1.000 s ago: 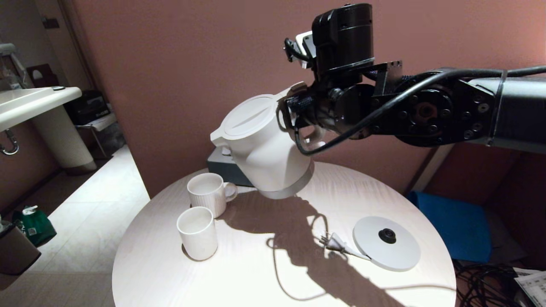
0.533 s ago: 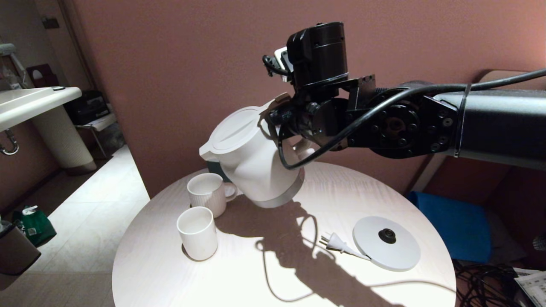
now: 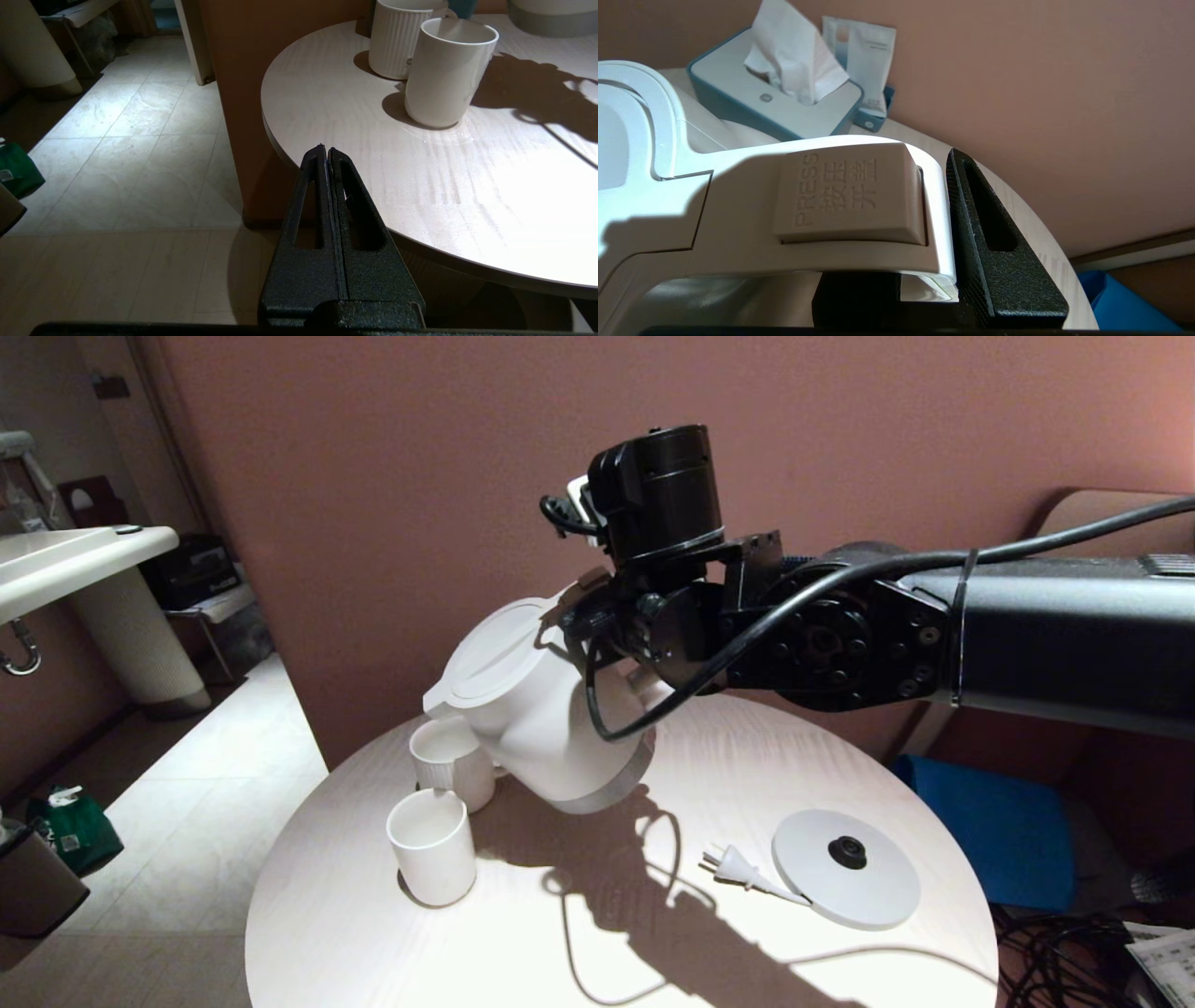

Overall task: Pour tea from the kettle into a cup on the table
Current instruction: Pour water into the cup

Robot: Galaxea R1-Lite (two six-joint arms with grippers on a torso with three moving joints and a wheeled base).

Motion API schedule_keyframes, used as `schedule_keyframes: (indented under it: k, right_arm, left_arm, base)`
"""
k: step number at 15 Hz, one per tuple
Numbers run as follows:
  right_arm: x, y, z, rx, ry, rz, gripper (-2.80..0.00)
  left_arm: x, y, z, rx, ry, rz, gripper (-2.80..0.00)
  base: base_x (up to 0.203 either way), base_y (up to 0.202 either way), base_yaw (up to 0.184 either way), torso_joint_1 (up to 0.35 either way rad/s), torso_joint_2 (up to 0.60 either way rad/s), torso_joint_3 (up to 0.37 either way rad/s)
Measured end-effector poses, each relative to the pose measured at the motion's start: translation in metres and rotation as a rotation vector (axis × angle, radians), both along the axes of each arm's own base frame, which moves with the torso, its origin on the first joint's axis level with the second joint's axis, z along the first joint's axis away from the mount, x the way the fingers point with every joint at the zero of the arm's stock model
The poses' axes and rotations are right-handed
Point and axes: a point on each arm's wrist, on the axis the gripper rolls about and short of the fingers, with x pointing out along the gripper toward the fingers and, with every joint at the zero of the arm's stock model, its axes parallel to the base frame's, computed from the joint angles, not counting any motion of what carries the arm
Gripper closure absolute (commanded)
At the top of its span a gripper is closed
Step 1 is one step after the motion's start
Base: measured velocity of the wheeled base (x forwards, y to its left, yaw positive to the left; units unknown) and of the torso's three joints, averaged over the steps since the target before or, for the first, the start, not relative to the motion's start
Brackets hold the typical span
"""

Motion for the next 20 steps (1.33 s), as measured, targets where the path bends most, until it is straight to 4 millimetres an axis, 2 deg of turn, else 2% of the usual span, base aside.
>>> schedule_keyframes:
  k: [6,12,20]
  right_arm:
    - [-0.006,0.017,-0.017,-0.092,0.017,0.037,0.0]
    - [-0.005,0.025,-0.03,-0.154,0.028,0.051,0.0]
    - [-0.003,0.028,-0.029,-0.214,0.007,0.067,0.0]
  left_arm:
    - [0.0,0.0,0.0,0.0,0.0,0.0,0.0]
    - [0.0,0.0,0.0,0.0,0.0,0.0,0.0]
    - [0.0,0.0,0.0,0.0,0.0,0.0,0.0]
  base:
    - [0.0,0.0,0.0,0.0,0.0,0.0]
    - [0.0,0.0,0.0,0.0,0.0,0.0]
    - [0.0,0.0,0.0,0.0,0.0,0.0]
